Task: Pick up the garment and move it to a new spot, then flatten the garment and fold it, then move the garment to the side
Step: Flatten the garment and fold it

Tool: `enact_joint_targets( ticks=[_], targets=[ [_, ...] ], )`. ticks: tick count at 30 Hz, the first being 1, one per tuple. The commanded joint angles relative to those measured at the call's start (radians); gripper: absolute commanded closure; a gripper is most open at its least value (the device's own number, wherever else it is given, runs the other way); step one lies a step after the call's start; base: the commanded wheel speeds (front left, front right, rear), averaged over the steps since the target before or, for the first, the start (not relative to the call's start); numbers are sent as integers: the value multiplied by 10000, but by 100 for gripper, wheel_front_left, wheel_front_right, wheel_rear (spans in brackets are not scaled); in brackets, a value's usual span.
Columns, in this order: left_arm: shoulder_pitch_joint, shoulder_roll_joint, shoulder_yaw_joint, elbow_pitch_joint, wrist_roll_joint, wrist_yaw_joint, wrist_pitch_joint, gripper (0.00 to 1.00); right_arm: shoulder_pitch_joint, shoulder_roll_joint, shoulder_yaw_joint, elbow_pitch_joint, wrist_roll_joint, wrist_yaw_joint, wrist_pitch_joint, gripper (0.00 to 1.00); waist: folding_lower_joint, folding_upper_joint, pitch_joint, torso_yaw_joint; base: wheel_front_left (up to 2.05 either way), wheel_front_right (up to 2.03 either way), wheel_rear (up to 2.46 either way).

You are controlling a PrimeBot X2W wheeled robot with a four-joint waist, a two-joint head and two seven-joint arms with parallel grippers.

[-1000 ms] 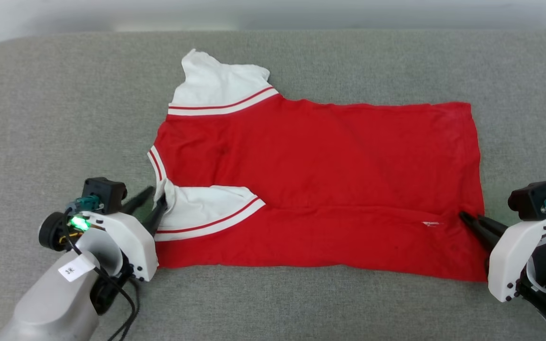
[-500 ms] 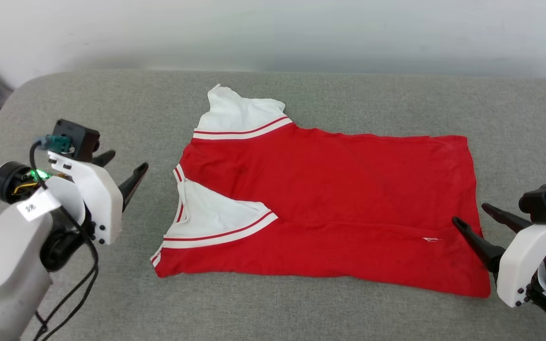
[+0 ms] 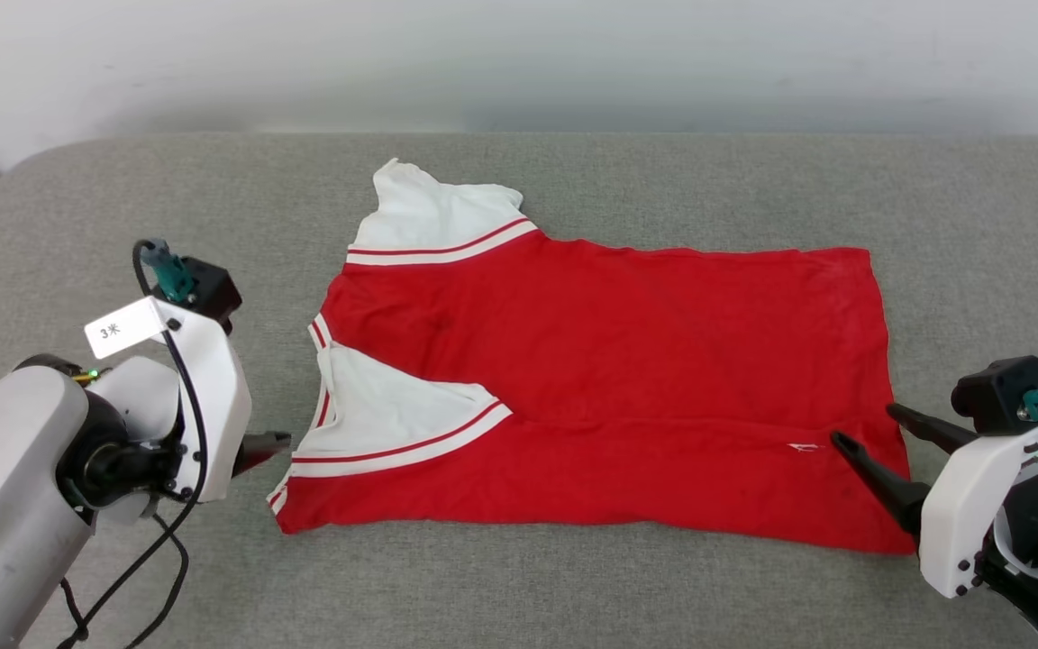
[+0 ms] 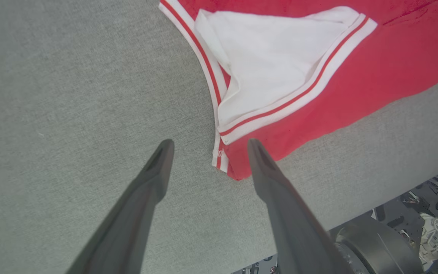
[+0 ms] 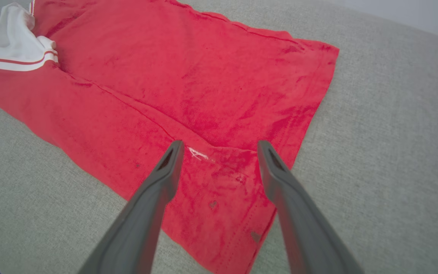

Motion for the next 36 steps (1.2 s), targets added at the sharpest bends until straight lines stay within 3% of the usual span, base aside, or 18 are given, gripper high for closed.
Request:
enact_joint_targets(
  ticks=[1, 9, 17, 18, 19, 23, 27, 32, 36],
  targets=[
    [-16, -41, -57, 77, -88, 45, 181, 0, -116, 35, 30, -48, 4, -4, 44, 0, 1, 0, 75, -77, 0, 0, 0],
    [120, -512, -538, 1193, -199, 231, 975, 0, -572, 94, 359, -29, 131, -4, 265, 0, 1, 0, 543, -505, 0, 0, 0],
    [948, -910, -1223, 2311, -176, -39, 873, 0, -916, 57, 515, 238, 306, -4, 43, 0, 1, 0, 669, -735, 0, 0, 0],
    [1007, -942, -1262, 2382, -208, -70, 827, 62, -945, 24, 513, 249, 334, -4, 30, 0, 1, 0, 641, -729, 0, 0, 0],
    [1048, -991, -1284, 2432, -266, -91, 797, 100, -999, -16, 517, 259, 334, -4, 29, 0, 1, 0, 598, -717, 0, 0, 0],
    [937, -1021, -1256, 2362, -422, -182, 525, 100, -1368, -335, 440, 149, 410, -4, 205, 0, 1, 0, 372, -633, 0, 0, 0],
    [610, -731, -1263, 2011, -388, -237, 274, 100, -1874, -956, 665, -132, 574, -4, 1063, 0, 1, 0, 139, -546, 0, 0, 0],
    [393, -364, -1248, 1294, -521, -243, 1, 100, -2364, -1805, 1094, -503, 1349, -4, 3491, 0, 1, 0, -53, -475, 0, 0, 0],
    [319, -142, -1342, 773, -556, -247, -111, 100, -2581, -2133, 1113, -510, 2074, -5, 5286, 0, 1, 0, -19, -404, 0, 0, 0]
  ],
)
